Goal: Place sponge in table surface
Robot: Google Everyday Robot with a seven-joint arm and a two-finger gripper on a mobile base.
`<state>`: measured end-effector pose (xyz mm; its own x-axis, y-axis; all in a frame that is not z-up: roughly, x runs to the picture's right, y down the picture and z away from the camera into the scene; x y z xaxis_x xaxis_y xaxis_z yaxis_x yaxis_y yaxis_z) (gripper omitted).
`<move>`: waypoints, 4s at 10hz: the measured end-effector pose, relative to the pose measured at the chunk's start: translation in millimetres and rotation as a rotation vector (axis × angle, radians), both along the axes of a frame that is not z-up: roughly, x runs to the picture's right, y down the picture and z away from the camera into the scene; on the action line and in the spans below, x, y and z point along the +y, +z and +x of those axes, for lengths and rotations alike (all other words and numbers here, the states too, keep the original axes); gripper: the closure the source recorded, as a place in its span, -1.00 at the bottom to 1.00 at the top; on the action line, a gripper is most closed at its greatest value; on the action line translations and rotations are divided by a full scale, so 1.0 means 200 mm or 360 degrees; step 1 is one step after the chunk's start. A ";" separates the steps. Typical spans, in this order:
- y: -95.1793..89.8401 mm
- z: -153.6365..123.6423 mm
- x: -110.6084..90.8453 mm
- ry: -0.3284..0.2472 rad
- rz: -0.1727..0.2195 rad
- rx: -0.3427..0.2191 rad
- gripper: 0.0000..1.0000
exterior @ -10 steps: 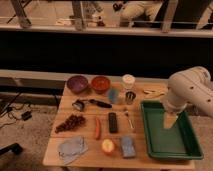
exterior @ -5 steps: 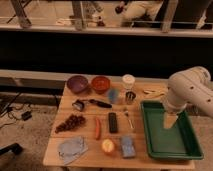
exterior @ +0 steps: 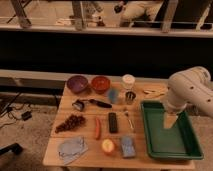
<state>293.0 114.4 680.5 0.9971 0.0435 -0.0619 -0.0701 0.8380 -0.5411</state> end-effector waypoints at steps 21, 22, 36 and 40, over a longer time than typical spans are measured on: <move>-0.01 -0.24 0.21 -0.0044 -0.0007 -0.0105 -0.60; -0.02 -0.28 0.23 -0.0042 -0.0017 -0.0131 -0.60; -0.05 -0.75 0.64 -0.0092 -0.0085 -0.0531 -0.60; 0.00 -0.84 0.70 -0.0124 -0.0097 -0.0597 -0.60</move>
<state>124.4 254.7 680.3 0.9512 -0.0258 0.3076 0.2047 0.7984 -0.5663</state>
